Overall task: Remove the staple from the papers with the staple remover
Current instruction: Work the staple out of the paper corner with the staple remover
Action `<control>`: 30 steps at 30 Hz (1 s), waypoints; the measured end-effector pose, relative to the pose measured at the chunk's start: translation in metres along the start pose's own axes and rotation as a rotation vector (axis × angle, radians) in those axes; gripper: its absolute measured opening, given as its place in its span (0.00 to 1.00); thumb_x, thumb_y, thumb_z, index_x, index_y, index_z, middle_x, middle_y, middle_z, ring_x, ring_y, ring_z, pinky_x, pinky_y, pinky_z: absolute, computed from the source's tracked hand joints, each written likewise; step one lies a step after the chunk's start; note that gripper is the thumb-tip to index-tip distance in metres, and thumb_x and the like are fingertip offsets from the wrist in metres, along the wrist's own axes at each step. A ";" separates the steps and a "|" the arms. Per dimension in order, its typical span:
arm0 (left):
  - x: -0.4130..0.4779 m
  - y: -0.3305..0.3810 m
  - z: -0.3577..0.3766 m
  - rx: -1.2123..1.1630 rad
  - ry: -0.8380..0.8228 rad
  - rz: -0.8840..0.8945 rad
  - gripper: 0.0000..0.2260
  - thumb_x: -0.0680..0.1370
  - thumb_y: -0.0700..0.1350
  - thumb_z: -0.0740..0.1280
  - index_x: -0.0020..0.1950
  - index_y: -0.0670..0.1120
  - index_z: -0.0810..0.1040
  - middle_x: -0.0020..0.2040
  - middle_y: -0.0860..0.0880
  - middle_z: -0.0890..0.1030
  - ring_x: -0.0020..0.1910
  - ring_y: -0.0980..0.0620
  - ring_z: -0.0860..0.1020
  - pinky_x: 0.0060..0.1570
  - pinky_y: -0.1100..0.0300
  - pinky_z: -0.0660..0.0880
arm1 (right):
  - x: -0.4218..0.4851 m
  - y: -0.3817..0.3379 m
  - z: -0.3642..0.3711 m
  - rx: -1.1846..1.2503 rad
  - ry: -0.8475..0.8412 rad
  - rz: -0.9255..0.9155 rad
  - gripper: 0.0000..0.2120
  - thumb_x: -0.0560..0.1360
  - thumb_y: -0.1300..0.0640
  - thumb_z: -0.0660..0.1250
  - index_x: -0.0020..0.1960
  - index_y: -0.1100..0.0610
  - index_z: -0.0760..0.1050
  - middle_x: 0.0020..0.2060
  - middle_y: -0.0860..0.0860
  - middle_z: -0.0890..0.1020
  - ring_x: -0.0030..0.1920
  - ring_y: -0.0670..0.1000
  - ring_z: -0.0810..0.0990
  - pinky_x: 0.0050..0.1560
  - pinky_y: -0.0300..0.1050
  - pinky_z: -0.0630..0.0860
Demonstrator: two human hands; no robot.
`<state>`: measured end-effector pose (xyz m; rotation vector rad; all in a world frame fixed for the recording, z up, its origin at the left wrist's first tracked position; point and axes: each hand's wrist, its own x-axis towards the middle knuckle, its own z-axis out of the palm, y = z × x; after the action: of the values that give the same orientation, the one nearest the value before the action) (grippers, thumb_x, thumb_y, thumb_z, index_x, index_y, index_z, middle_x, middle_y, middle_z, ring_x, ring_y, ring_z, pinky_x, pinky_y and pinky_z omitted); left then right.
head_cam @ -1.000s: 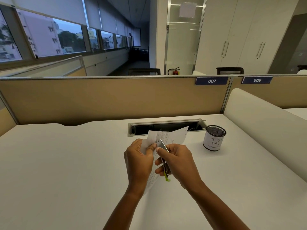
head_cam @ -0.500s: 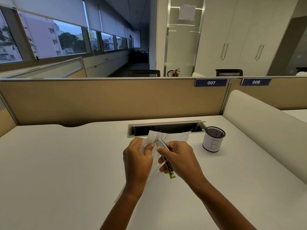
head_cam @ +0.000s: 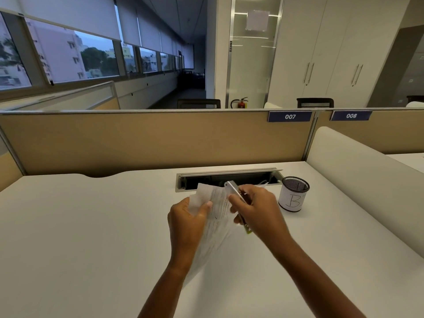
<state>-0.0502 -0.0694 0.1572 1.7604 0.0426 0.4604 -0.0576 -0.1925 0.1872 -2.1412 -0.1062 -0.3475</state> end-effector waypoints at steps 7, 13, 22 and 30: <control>-0.002 -0.001 0.001 -0.185 -0.131 -0.265 0.07 0.74 0.48 0.64 0.36 0.48 0.74 0.36 0.47 0.79 0.37 0.47 0.77 0.36 0.59 0.74 | -0.015 0.011 0.006 -0.221 -0.020 -0.152 0.13 0.73 0.52 0.66 0.55 0.55 0.78 0.47 0.52 0.83 0.40 0.47 0.77 0.36 0.27 0.69; -0.004 0.002 0.000 -0.253 -0.177 -0.313 0.07 0.74 0.50 0.64 0.38 0.48 0.75 0.36 0.48 0.79 0.36 0.48 0.77 0.34 0.61 0.74 | -0.016 0.013 0.008 -0.297 0.055 -0.206 0.13 0.73 0.51 0.66 0.56 0.54 0.78 0.52 0.51 0.83 0.42 0.46 0.75 0.37 0.28 0.67; -0.004 0.004 0.004 -0.258 -0.186 -0.287 0.06 0.74 0.50 0.64 0.37 0.52 0.74 0.36 0.49 0.79 0.36 0.50 0.77 0.34 0.61 0.73 | -0.023 0.010 0.007 -0.363 0.073 -0.250 0.16 0.73 0.50 0.65 0.59 0.54 0.76 0.54 0.52 0.82 0.50 0.52 0.80 0.43 0.31 0.67; -0.002 0.006 0.007 -0.288 -0.153 -0.298 0.08 0.73 0.49 0.65 0.35 0.49 0.72 0.34 0.47 0.76 0.34 0.49 0.76 0.34 0.63 0.74 | -0.019 0.011 0.004 -0.482 0.102 -0.310 0.11 0.66 0.56 0.73 0.47 0.59 0.82 0.38 0.55 0.86 0.32 0.53 0.82 0.30 0.22 0.56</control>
<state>-0.0513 -0.0775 0.1608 1.4704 0.1228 0.1069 -0.0731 -0.1942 0.1710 -2.5800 -0.3258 -0.7223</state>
